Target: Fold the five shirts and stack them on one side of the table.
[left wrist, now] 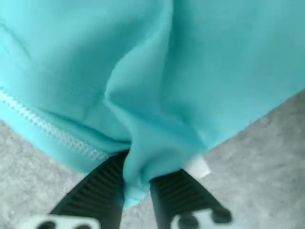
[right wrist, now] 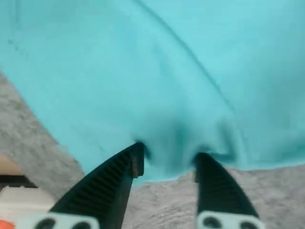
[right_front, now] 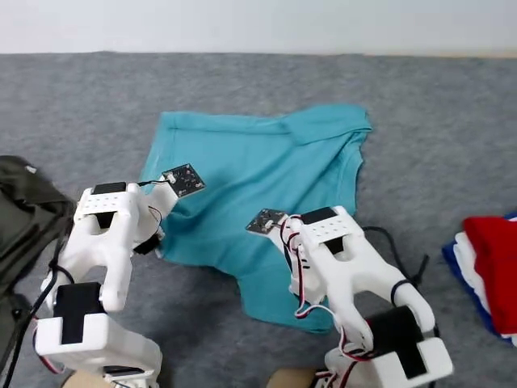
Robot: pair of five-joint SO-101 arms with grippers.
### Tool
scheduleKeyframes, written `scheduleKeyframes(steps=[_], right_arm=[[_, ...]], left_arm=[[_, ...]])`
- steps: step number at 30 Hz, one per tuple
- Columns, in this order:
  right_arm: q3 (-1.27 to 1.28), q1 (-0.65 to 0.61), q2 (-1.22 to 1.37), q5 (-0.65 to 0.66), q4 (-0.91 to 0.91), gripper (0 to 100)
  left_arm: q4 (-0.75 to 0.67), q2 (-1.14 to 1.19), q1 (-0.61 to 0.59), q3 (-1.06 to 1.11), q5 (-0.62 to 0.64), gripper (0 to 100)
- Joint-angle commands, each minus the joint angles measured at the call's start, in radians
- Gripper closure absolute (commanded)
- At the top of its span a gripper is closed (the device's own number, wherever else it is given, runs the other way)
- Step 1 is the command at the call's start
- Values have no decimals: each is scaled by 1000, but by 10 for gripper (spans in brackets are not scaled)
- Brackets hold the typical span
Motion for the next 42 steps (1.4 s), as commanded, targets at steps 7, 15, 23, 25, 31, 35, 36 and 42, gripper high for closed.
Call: scheduleKeyframes(steps=[7,15,23,25,31,35,36,42], right_arm=[[11,12,-47,2,-24,988],[-52,54,-110,3,81,988],[-160,110,-403,37,229,988],[-184,134,-460,37,257,988],[-258,211,-593,38,286,988],[-302,246,-670,38,286,988],[-318,254,-687,38,286,988],[-446,332,-765,38,286,988]], left_arm=[[-14,-5,8,-21,5,997],[-9,-12,8,-22,6,997],[64,-137,9,-124,199,997],[84,-206,21,-148,232,997],[140,-476,115,-199,353,997],[141,-651,160,-205,450,997],[141,-692,167,-205,466,997],[133,-904,178,-205,489,997]])
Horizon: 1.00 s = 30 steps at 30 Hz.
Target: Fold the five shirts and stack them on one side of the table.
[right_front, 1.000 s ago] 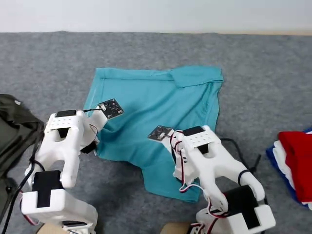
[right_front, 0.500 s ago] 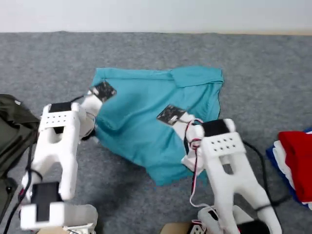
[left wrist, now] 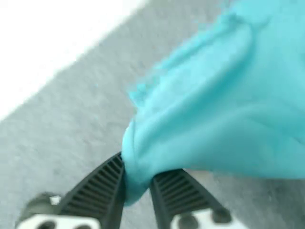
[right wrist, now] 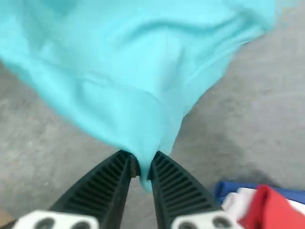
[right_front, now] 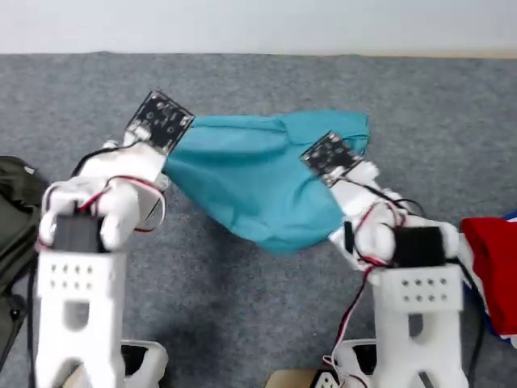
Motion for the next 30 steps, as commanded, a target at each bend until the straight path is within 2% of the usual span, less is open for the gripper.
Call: scheduleKeyframes(steps=[1,9,15,18,26,30], right_arm=[[-126,54,-56,6,7,988],[-390,197,-85,5,5,987],[-663,266,-85,0,5,987],[-775,320,-85,0,5,987],[-1036,487,-85,5,5,987],[-1122,547,-88,31,7,987]], left_arm=[[-18,-137,6,-42,14,997],[-256,-365,5,-51,3,998],[-431,-482,0,-51,-178,998],[-450,-531,-3,-53,-213,998],[-451,-681,-3,-56,-402,997],[-483,-755,-3,-50,-425,997]])
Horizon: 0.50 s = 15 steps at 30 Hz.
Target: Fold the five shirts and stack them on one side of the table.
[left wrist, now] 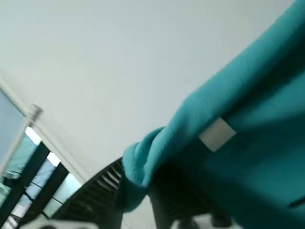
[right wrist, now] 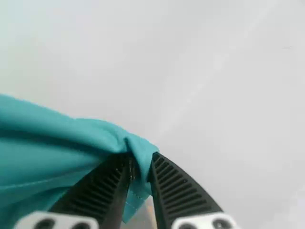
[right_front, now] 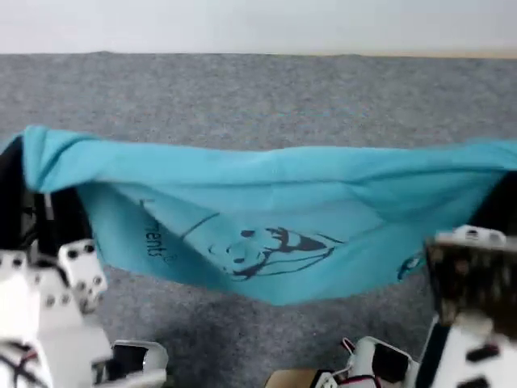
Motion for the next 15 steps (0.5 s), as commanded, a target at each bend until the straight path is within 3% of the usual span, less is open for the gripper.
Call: scheduleKeyframes(steps=[1,7,15], right_arm=[[-83,59,-4,44,5,987],[-84,70,-88,84,13,987],[-44,65,-77,95,133,987]], left_arm=[[-74,-54,-6,-27,-28,997],[-114,-129,-8,-27,-28,997],[2,-158,-6,-25,-25,997]])
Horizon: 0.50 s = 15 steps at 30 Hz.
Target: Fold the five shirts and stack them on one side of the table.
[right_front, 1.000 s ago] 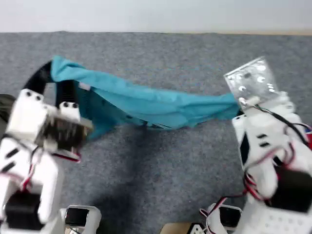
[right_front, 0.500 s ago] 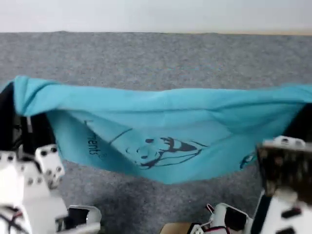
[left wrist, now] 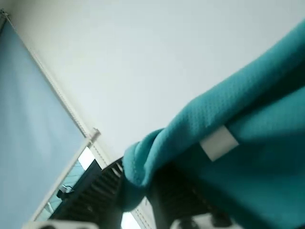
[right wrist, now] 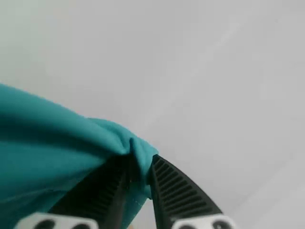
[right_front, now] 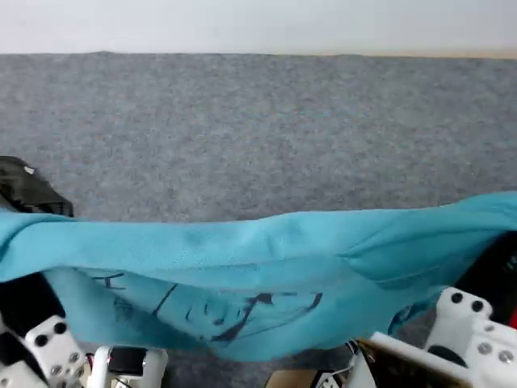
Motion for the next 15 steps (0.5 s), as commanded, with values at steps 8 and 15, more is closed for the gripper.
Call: scheduleKeyframes(steps=[8,15], right_arm=[[262,-96,148,-9,21,987],[526,-298,325,-115,-97,987]], left_arm=[[101,0,-5,205,-11,997],[3,0,-21,599,-11,997]])
